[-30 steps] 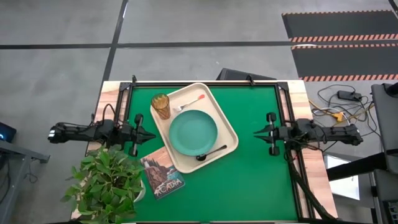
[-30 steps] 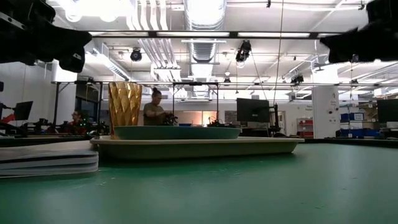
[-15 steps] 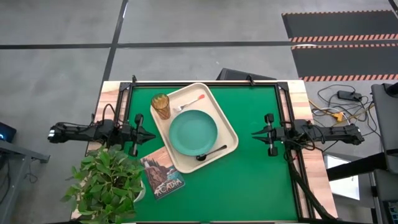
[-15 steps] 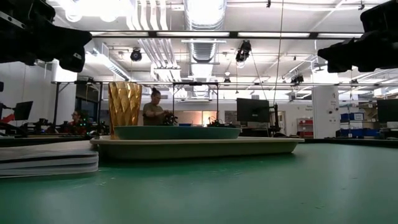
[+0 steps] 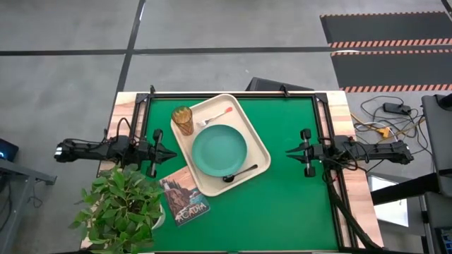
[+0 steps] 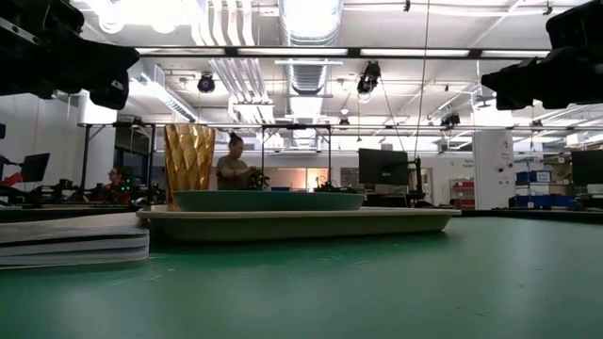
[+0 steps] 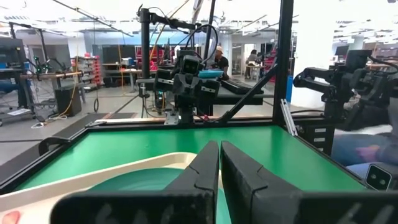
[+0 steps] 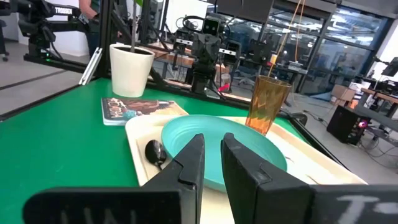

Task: Pick and place plate/cup/fork/spoon on tray
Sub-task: Return to Home Position

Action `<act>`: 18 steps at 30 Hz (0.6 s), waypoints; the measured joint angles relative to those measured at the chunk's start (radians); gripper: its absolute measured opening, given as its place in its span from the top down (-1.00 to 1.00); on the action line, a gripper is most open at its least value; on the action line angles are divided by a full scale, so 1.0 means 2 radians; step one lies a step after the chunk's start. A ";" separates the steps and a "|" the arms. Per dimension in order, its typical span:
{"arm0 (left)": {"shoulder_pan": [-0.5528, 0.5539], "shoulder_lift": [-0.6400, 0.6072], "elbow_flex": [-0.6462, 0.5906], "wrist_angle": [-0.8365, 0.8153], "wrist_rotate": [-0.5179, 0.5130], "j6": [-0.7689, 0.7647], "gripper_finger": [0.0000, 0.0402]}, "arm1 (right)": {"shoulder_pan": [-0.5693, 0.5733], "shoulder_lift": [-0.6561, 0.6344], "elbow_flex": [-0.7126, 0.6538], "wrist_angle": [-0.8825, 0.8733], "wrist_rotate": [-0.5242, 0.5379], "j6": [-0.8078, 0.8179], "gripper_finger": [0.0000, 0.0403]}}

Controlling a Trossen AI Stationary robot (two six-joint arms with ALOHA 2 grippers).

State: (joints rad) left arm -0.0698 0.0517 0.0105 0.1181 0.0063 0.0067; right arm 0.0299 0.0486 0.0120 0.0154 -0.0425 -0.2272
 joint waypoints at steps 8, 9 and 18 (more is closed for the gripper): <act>0.000 0.003 0.000 0.000 0.000 0.000 1.00 | 0.000 0.000 0.000 0.000 0.000 0.000 0.79; 0.000 0.003 0.000 0.000 0.000 0.000 1.00 | 0.000 0.000 0.000 0.000 0.000 0.000 0.79; 0.000 0.003 0.000 0.001 0.000 0.000 1.00 | 0.000 0.000 0.000 -0.001 0.000 0.000 0.79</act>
State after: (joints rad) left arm -0.0698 0.0582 0.0101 0.1192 0.0059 0.0067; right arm 0.0299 0.0486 0.0116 0.0143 -0.0428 -0.2276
